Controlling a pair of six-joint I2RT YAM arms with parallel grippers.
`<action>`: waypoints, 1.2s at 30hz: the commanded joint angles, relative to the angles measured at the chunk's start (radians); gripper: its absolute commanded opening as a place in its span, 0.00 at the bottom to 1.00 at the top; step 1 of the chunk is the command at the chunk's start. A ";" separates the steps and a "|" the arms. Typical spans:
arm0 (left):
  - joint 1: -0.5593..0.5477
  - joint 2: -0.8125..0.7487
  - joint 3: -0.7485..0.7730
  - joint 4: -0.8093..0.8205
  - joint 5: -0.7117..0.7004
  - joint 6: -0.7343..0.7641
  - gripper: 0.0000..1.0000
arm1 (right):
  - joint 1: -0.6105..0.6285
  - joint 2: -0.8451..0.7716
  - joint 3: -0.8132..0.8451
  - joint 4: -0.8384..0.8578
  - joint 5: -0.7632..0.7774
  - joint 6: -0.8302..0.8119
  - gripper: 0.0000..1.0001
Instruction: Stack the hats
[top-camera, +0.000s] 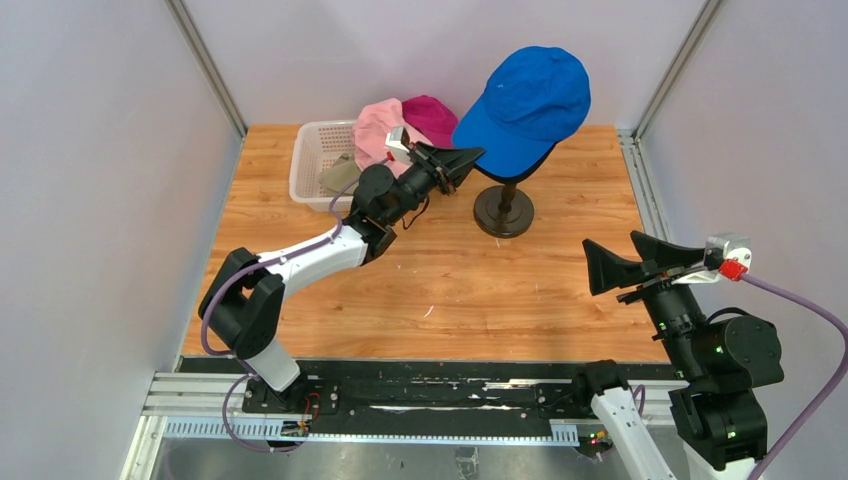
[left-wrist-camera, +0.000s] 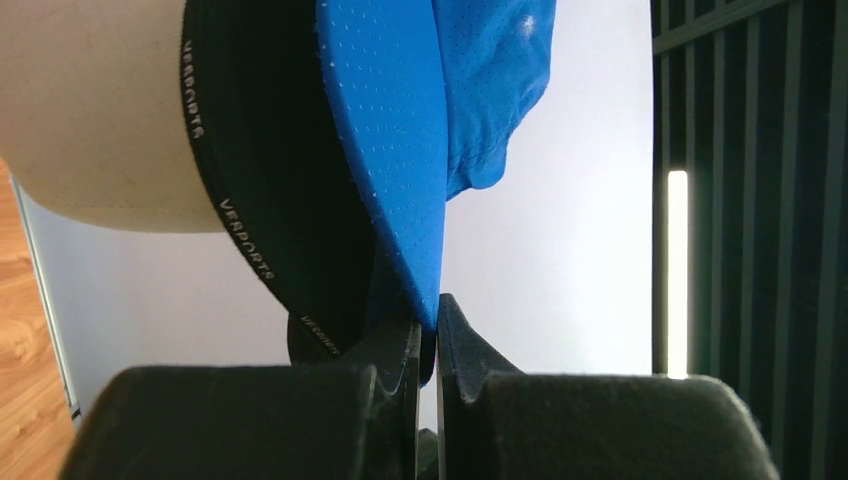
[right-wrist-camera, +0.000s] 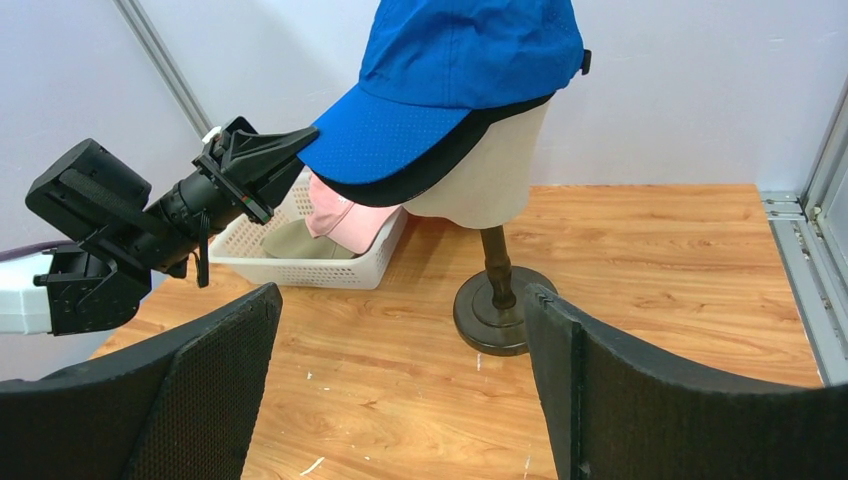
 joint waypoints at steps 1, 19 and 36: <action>0.003 -0.004 -0.036 -0.084 -0.011 -0.012 0.00 | -0.008 -0.010 -0.003 0.004 0.017 -0.014 0.90; 0.018 0.032 -0.037 -0.053 -0.005 -0.034 0.00 | -0.009 -0.002 -0.007 0.006 0.020 -0.021 0.90; 0.020 -0.069 -0.024 -0.160 -0.026 0.052 0.19 | -0.008 -0.008 0.000 0.009 0.007 -0.009 0.90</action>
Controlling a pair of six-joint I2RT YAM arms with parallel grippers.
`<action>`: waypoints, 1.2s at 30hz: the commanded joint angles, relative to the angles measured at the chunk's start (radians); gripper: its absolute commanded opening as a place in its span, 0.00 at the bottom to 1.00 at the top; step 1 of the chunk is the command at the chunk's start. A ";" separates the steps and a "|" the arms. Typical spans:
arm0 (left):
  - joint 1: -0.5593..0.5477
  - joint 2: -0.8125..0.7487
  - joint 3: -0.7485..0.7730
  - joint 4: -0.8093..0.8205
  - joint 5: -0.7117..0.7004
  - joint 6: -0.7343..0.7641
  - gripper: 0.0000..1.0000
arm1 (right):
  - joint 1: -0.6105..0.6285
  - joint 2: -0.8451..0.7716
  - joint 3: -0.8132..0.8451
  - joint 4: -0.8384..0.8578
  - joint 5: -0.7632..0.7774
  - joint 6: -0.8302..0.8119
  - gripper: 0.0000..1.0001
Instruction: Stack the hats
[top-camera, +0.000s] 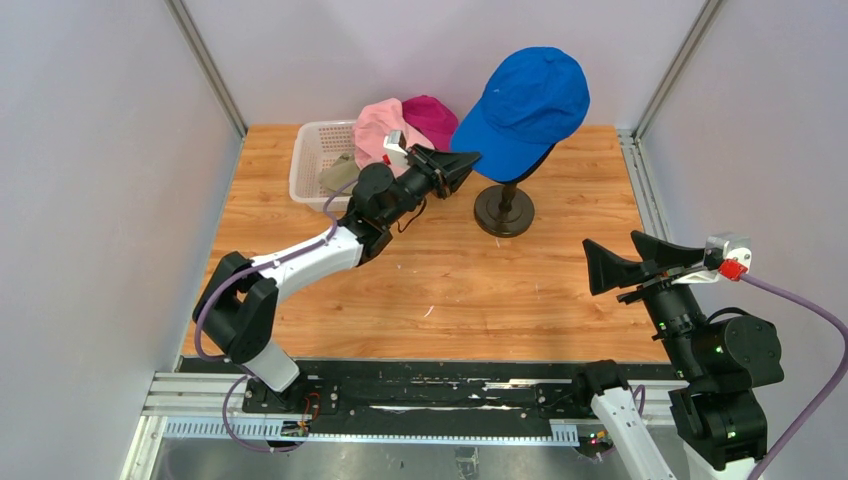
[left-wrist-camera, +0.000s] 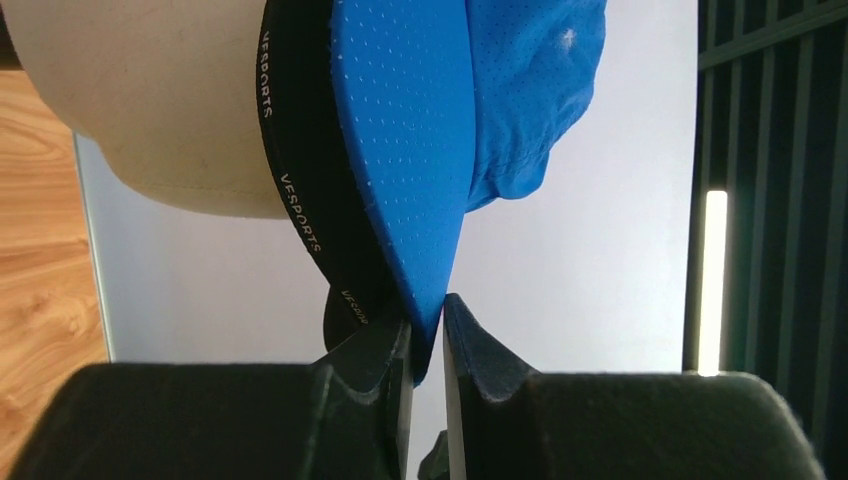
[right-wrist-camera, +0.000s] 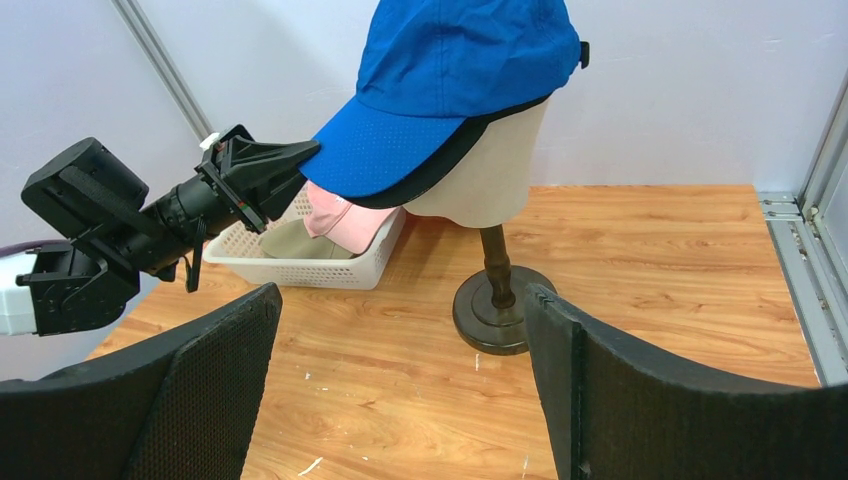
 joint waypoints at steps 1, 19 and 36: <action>0.007 -0.045 -0.002 -0.074 -0.018 0.044 0.20 | -0.009 -0.008 0.002 0.009 0.000 -0.002 0.90; 0.009 -0.212 -0.136 -0.112 -0.059 0.064 0.35 | -0.008 -0.012 0.004 0.014 -0.020 0.018 0.90; 0.068 -0.609 -0.106 -0.826 -0.561 0.877 0.75 | -0.008 0.084 -0.116 0.130 -0.131 0.038 0.90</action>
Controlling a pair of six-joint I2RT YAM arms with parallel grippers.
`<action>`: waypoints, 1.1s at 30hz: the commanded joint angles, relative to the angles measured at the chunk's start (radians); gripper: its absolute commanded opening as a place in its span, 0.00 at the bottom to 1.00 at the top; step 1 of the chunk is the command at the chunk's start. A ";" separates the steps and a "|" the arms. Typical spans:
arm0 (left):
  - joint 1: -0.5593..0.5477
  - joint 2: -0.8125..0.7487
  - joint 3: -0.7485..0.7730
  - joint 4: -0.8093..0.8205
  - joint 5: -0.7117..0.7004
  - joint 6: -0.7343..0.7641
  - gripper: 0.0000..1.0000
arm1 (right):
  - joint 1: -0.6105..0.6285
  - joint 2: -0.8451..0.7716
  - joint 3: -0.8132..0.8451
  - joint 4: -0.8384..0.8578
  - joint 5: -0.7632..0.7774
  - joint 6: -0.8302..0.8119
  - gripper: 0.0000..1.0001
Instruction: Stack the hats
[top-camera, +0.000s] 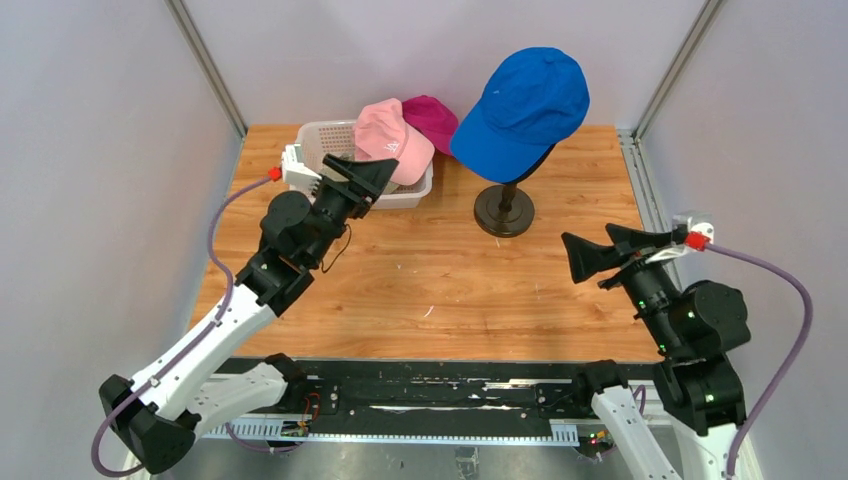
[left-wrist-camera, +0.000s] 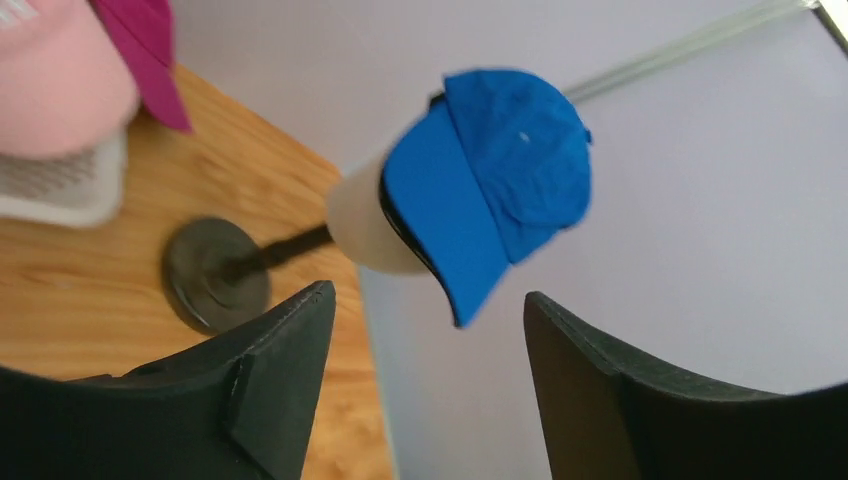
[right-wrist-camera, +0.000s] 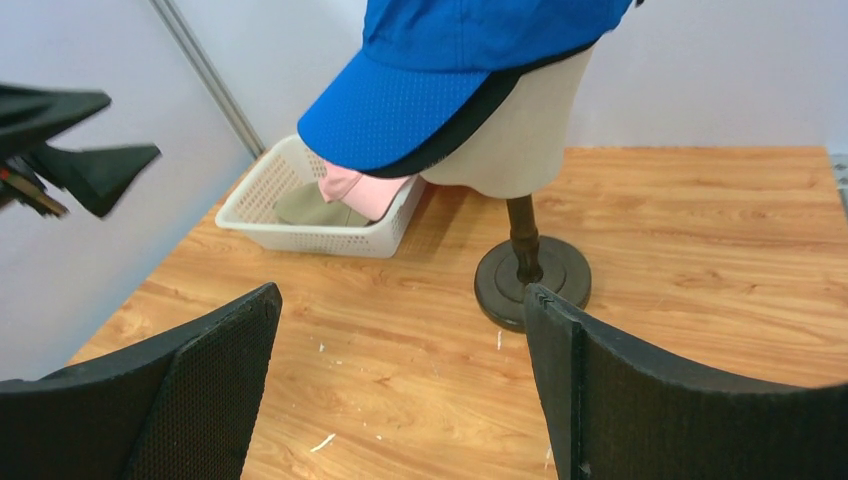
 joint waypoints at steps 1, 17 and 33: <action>0.026 0.080 0.105 -0.254 -0.280 0.416 0.79 | -0.008 0.049 -0.051 0.075 -0.074 0.016 0.90; 0.267 0.760 0.467 -0.158 -0.202 0.616 0.84 | -0.008 0.218 -0.150 0.141 -0.136 -0.067 0.88; 0.359 1.122 0.758 -0.171 -0.057 0.593 0.68 | -0.007 0.252 -0.158 0.157 -0.103 -0.083 0.88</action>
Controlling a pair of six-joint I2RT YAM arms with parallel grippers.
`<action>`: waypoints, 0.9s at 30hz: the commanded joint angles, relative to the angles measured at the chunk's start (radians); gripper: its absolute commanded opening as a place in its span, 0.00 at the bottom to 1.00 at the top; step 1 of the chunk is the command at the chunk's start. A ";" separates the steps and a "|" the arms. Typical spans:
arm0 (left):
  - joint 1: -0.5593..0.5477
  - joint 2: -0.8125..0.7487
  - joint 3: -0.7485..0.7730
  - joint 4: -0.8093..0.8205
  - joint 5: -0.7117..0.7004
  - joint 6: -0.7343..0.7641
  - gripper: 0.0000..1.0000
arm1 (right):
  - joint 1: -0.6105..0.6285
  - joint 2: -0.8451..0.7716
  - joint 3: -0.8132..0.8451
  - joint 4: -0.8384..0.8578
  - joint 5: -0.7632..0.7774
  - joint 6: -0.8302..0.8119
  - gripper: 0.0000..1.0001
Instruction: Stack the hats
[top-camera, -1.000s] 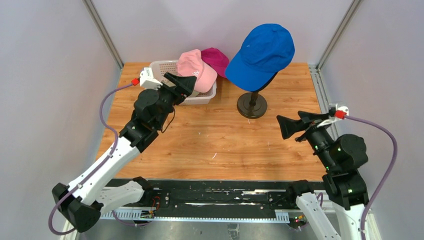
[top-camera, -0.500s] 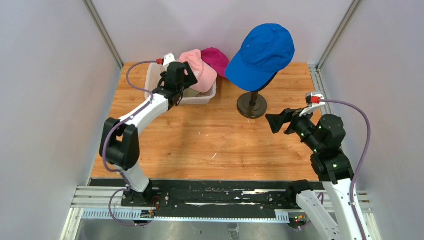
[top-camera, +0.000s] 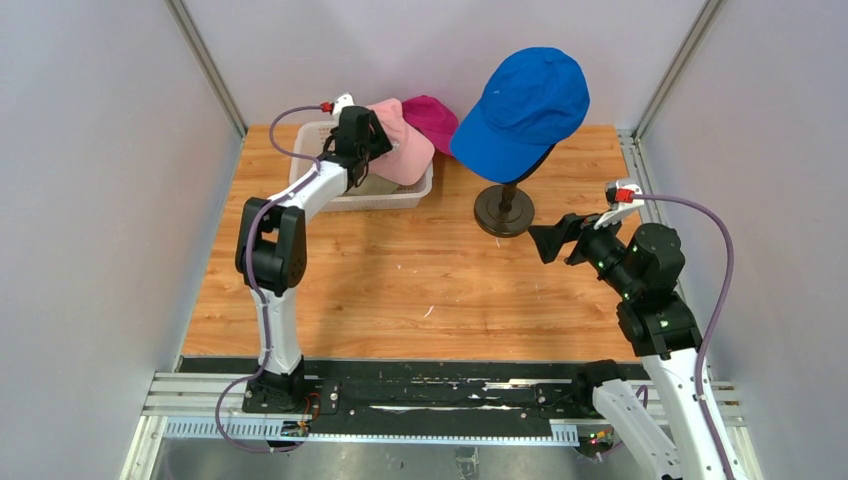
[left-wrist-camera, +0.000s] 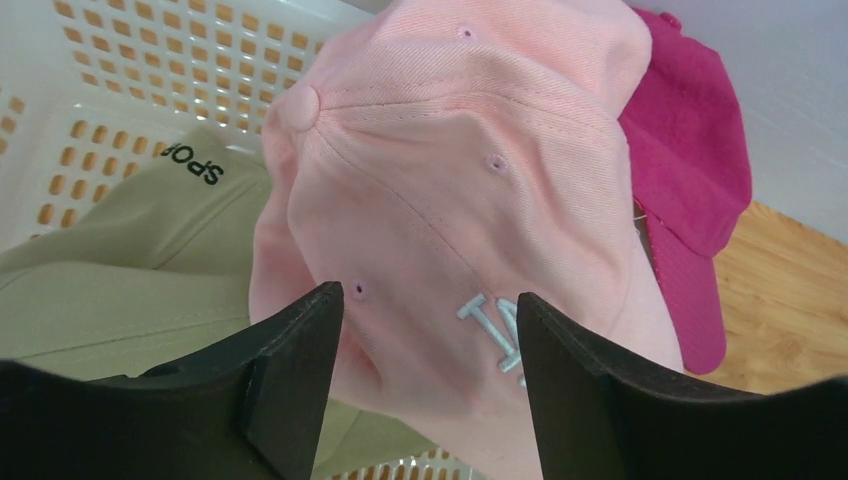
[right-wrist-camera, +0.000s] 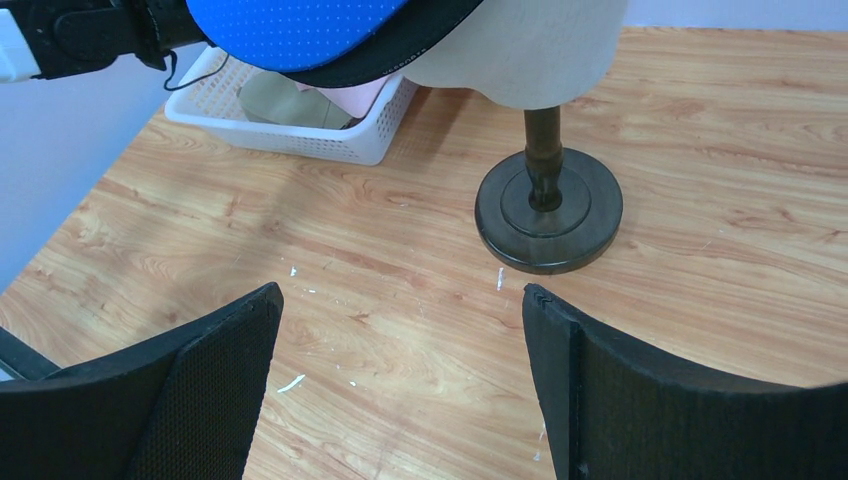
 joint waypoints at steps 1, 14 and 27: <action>0.014 0.035 0.046 -0.010 0.045 -0.006 0.68 | -0.007 -0.001 -0.005 0.026 0.020 -0.020 0.88; 0.022 -0.049 -0.098 0.051 0.074 -0.038 0.70 | -0.006 0.005 -0.011 0.025 0.019 -0.014 0.88; 0.026 -0.097 -0.177 0.097 0.093 -0.055 0.70 | -0.006 0.011 -0.024 0.034 0.019 -0.016 0.88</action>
